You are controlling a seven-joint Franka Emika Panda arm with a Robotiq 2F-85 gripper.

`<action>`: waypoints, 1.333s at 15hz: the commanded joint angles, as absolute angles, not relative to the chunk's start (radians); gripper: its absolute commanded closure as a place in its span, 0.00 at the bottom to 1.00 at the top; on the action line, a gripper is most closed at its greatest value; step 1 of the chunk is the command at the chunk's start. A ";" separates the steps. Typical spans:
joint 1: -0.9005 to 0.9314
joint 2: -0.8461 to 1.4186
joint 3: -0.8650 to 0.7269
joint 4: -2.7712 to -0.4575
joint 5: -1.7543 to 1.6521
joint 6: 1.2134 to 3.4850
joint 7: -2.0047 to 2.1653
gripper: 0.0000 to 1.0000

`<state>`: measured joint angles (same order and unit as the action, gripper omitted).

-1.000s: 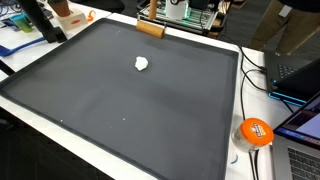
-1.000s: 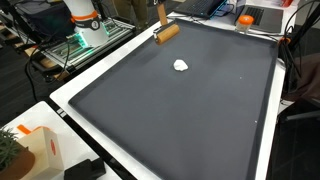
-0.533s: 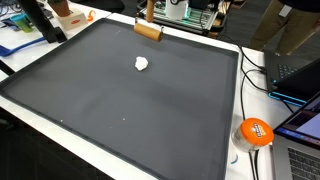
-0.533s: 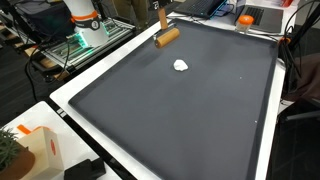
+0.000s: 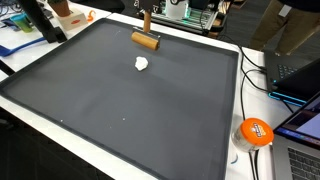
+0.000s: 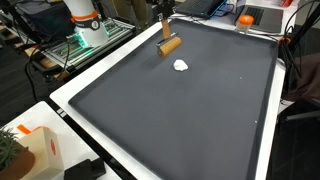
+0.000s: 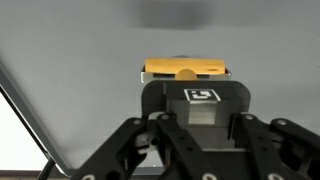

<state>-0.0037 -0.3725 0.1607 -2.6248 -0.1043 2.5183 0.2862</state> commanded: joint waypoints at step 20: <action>0.000 -0.060 0.134 -2.445 -0.224 2.540 0.272 0.78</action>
